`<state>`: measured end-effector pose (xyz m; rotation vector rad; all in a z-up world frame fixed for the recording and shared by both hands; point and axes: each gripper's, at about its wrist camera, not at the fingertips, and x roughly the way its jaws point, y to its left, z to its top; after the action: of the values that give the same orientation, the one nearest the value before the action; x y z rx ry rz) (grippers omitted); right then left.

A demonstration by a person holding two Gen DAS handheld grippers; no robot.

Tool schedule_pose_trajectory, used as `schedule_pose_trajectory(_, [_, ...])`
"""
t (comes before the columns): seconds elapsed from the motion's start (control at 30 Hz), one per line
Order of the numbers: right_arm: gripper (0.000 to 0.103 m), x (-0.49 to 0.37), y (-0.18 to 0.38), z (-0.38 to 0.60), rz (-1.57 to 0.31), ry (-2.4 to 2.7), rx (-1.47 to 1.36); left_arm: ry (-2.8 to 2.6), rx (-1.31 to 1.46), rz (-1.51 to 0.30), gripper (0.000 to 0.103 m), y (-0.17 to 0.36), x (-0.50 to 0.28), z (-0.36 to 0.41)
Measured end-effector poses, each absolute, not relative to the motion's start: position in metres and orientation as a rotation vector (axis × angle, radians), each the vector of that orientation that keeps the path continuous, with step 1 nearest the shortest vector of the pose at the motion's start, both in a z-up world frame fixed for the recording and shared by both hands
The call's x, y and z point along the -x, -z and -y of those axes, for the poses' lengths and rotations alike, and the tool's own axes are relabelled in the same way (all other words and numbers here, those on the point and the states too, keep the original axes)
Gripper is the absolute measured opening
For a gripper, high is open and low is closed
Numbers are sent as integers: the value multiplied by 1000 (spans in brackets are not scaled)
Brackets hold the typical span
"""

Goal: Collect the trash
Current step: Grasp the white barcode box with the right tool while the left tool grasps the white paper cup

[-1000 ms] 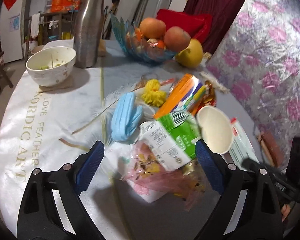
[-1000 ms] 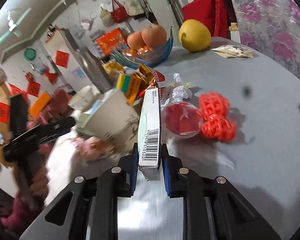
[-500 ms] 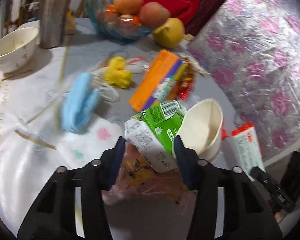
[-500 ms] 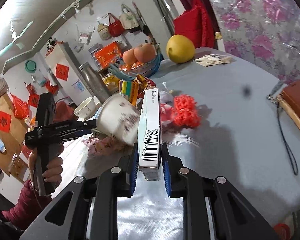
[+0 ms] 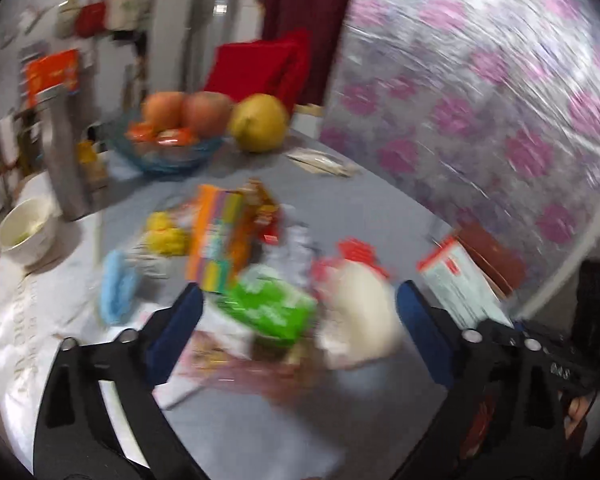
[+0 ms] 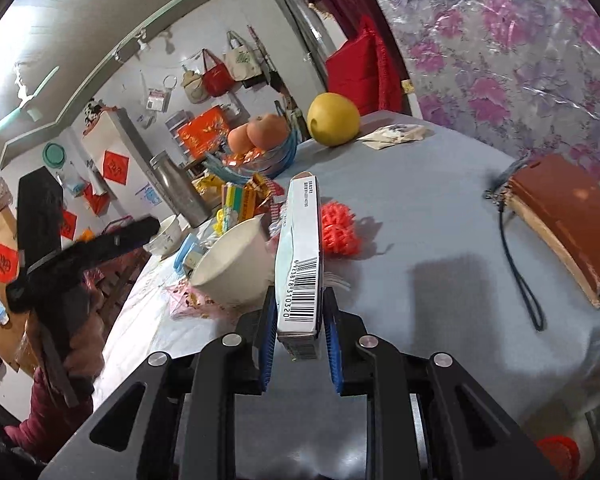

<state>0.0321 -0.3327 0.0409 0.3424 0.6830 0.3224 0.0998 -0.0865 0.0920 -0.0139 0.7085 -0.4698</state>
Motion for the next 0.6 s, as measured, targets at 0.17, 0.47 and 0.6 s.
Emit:
schedule_pose_trajectory(0.17, [22,-21,-43,352,-665,-284,-368,416,-218,-741,96,-53,-108,158])
schedule_pose_trajectory(0.47, [22,6,-49,387,-615,-231,-398,514,-38,-859,40,-26,-141,159])
schedule_pose_trajectory(0.6, [22,21,-54,408,-601,-191,-410,584,-20,-801,40,-51,-116,171])
